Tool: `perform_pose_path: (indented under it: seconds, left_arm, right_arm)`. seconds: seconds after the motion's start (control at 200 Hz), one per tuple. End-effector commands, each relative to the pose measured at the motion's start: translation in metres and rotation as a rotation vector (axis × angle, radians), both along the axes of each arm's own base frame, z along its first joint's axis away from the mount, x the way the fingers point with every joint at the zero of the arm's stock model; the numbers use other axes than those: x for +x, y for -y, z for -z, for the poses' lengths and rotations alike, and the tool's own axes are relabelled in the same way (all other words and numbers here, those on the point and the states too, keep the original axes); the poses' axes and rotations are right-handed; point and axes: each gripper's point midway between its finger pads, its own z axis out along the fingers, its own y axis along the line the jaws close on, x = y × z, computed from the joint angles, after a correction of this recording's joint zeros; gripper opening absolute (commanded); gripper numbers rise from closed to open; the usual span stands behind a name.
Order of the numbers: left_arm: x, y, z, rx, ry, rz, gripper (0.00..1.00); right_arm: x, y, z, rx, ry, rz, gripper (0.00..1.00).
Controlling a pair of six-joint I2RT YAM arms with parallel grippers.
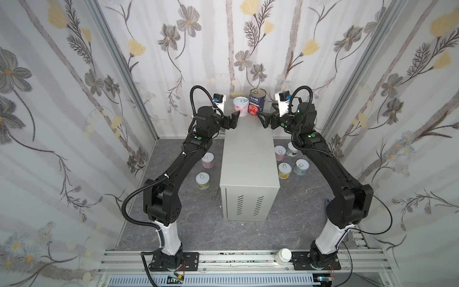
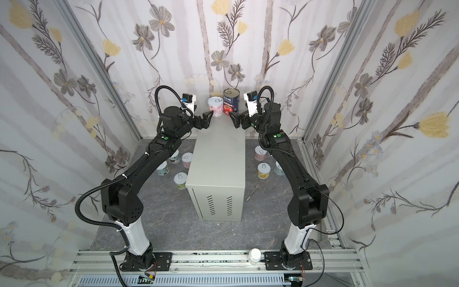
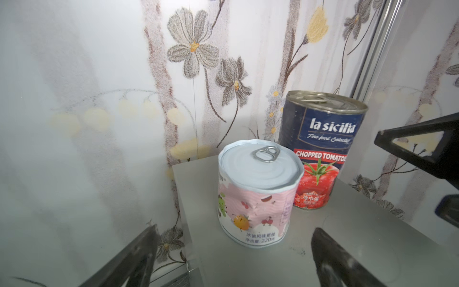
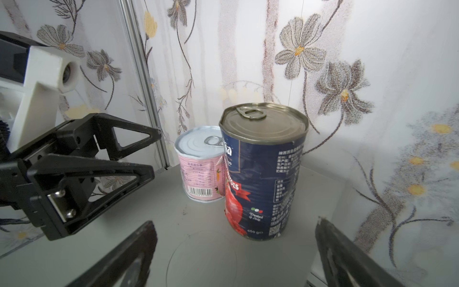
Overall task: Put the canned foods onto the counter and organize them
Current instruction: 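Open both grippers and withdraw them from the cans, lowering beside the cabinet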
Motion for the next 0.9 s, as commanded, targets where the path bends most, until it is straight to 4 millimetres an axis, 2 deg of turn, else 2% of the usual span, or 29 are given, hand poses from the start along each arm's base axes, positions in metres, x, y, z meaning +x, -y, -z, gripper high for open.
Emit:
perform_pose_path:
  seconds: [0.0, 0.055, 0.07, 0.09, 0.215, 0.38, 0.51, 0.665, 0.814, 0.834, 0.894]
  left_arm:
    - [-0.011, -0.017, -0.014, 0.019, 0.041, -0.051, 0.99]
    - [-0.018, -0.025, -0.015, 0.021, 0.039, -0.074, 1.00]
    - [-0.019, -0.027, -0.015, 0.022, 0.038, -0.080, 1.00]
    - [-0.022, -0.030, -0.016, 0.023, 0.036, -0.089, 1.00]
    - [-0.037, -0.050, -0.016, 0.042, 0.021, -0.152, 1.00]
    - [-0.052, -0.081, -0.009, 0.080, -0.009, -0.264, 1.00]
    - [-0.062, -0.104, 0.003, 0.115, -0.047, -0.342, 1.00]
    - [-0.072, -0.127, 0.022, 0.162, -0.065, -0.412, 1.00]
    - [-0.077, -0.132, 0.029, 0.163, -0.070, -0.422, 1.00]
    - [-0.077, -0.133, 0.042, 0.176, -0.094, -0.421, 1.00]
    - [-0.077, -0.133, 0.050, 0.184, -0.112, -0.420, 1.00]
  right_arm:
    - [-0.014, 0.016, -0.007, 0.009, 0.001, 0.074, 1.00]
    - [-0.021, 0.026, -0.005, 0.004, -0.014, 0.114, 1.00]
    - [-0.021, 0.029, 0.003, -0.002, -0.033, 0.133, 1.00]
    - [-0.031, 0.035, -0.007, 0.005, -0.018, 0.149, 1.00]
    - [-0.048, 0.063, 0.014, 0.006, -0.099, 0.278, 1.00]
    - [-0.074, 0.104, 0.059, 0.063, -0.262, 0.455, 1.00]
    - [-0.097, 0.130, 0.111, 0.112, -0.418, 0.570, 1.00]
    - [-0.122, 0.141, 0.153, 0.155, -0.549, 0.627, 1.00]
    - [-0.137, 0.142, 0.186, 0.202, -0.661, 0.649, 1.00]
    - [-0.138, 0.143, 0.192, 0.206, -0.681, 0.658, 1.00]
    - [-0.143, 0.145, 0.209, 0.218, -0.740, 0.684, 1.00]
